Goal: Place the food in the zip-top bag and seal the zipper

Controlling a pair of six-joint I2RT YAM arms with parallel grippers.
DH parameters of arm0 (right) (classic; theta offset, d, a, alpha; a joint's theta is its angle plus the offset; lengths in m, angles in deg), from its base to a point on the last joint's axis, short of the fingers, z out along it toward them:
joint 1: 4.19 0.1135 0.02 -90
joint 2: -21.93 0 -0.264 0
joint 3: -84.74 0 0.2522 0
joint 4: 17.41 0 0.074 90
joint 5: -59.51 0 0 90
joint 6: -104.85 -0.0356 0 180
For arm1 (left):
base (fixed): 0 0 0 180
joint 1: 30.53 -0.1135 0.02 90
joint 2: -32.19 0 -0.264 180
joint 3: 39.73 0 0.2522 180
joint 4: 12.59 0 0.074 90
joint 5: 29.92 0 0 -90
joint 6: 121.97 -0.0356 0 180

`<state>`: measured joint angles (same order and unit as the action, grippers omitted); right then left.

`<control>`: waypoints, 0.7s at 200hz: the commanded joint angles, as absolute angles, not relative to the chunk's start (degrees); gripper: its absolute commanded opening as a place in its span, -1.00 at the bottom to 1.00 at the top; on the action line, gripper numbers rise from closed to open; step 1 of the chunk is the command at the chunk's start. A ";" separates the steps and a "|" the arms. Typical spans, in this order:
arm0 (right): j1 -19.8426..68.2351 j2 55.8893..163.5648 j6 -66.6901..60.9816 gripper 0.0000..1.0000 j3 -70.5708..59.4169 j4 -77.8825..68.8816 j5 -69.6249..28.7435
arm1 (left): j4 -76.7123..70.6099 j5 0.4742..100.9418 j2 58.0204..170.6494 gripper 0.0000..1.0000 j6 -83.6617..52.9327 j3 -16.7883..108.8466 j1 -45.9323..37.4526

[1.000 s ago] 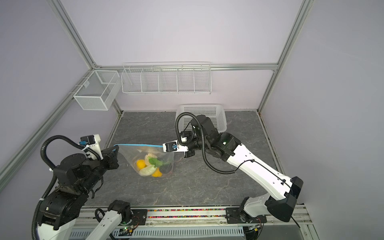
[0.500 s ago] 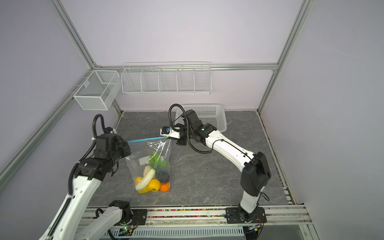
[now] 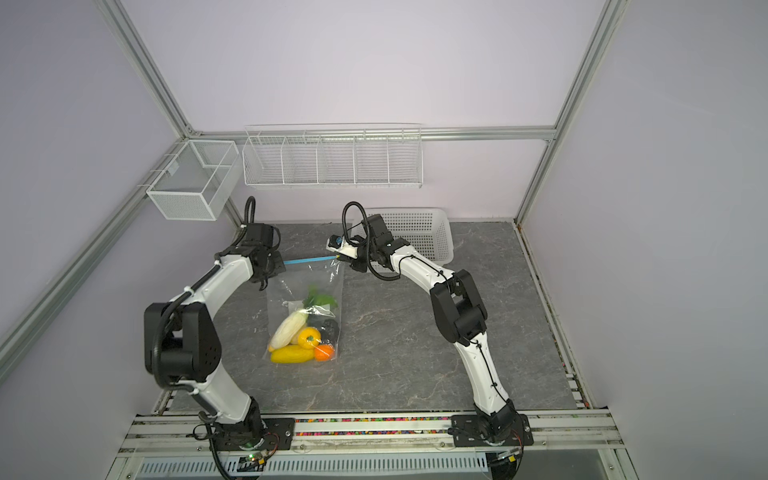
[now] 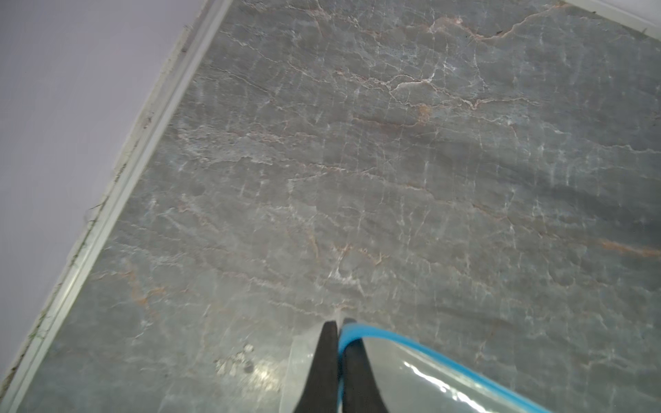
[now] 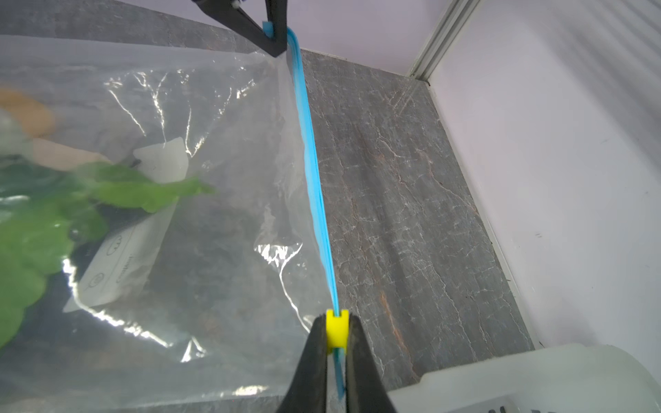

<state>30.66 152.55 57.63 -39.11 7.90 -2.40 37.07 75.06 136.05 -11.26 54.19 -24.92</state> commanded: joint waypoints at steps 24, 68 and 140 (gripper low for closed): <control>27.38 155.72 57.54 -0.40 -40.97 5.02 -4.35 | 40.02 79.94 145.95 -0.62 -11.48 60.95 -26.66; 26.96 158.06 56.23 -0.02 -44.42 4.86 -2.20 | 39.47 78.50 147.08 0.06 -12.81 63.37 -27.72; 26.92 150.08 52.57 0.05 -43.21 4.90 5.32 | 37.67 73.77 135.79 0.81 -17.13 61.43 -27.72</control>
